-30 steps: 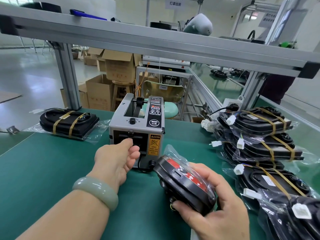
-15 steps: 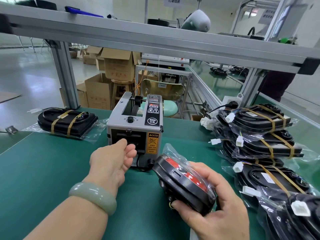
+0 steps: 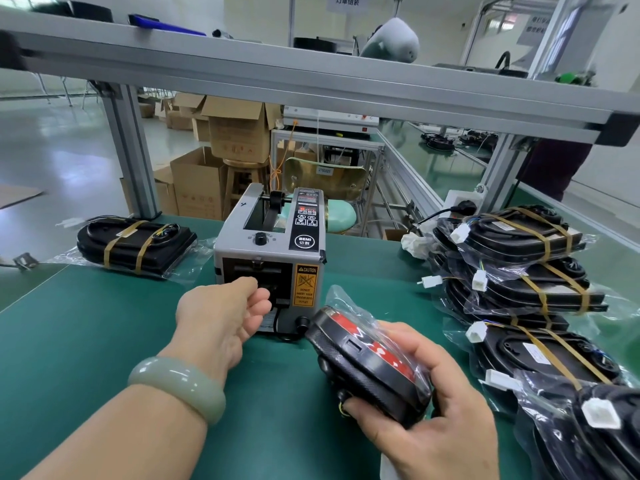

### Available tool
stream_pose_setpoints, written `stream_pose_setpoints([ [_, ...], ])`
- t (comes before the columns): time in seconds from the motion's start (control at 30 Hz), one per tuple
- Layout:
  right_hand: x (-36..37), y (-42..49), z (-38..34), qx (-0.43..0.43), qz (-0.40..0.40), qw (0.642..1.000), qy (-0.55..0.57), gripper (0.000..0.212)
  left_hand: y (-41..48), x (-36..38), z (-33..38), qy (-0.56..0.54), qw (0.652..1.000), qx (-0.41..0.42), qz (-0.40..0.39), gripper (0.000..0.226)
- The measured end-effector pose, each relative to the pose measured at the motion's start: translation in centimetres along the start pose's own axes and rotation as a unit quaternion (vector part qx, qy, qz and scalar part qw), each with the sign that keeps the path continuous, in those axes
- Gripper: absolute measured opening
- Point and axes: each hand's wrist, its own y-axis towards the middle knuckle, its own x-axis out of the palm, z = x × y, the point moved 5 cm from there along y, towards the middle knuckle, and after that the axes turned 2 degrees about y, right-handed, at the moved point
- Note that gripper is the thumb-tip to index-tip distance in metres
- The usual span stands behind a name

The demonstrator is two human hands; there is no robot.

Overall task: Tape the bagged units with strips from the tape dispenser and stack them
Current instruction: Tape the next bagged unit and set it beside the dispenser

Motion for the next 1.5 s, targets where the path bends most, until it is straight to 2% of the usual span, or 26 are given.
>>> stream_pose_setpoints([
  [0.47,0.2,-0.2,0.4,0.002,-0.004,1.0,0.012,0.075,0.2,0.2,0.8,0.061,0.992,0.081,0.074,0.013],
  [0.53,0.2,-0.2,0.5,0.009,-0.008,1.0,0.022,0.077,-0.3,0.0,0.6,0.051,0.996,0.057,0.051,0.017],
  [0.67,0.5,0.0,0.2,0.018,-0.056,0.998,0.038,0.079,-3.2,-0.3,0.1,-0.006,0.997,0.006,-0.079,0.021],
  [0.8,0.4,0.5,0.5,0.002,-0.077,0.997,-0.024,0.08,-6.9,-1.3,0.4,-0.018,0.984,0.022,-0.174,0.019],
  [0.9,0.0,0.6,1.1,0.026,-0.06,0.998,-0.007,0.079,-9.6,-1.6,0.9,0.02,0.965,0.053,-0.257,0.015],
  [0.97,0.0,0.5,1.5,0.034,-0.063,0.997,0.017,0.079,-10.7,-1.7,1.1,0.048,0.961,0.086,-0.258,0.018],
  [1.07,0.1,0.5,1.6,0.022,-0.077,0.996,0.033,0.079,-11.6,-1.7,1.5,0.07,0.959,0.146,-0.232,0.037],
  [1.13,0.2,0.5,1.6,0.011,-0.08,0.996,0.037,0.079,-12.0,-1.4,1.9,0.072,0.955,0.164,-0.235,0.037],
  [1.23,0.4,0.4,1.3,-0.015,-0.078,0.997,0.024,0.078,-12.2,-1.0,2.1,0.068,0.952,0.164,-0.251,0.038],
  [1.37,0.5,0.4,0.9,-0.044,-0.072,0.996,0.009,0.076,-12.4,-0.5,1.6,0.063,0.951,0.144,-0.267,0.021],
  [1.5,0.6,0.4,0.7,-0.058,-0.074,0.996,0.006,0.076,-12.7,-0.2,1.6,0.071,0.949,0.14,-0.274,0.026],
])
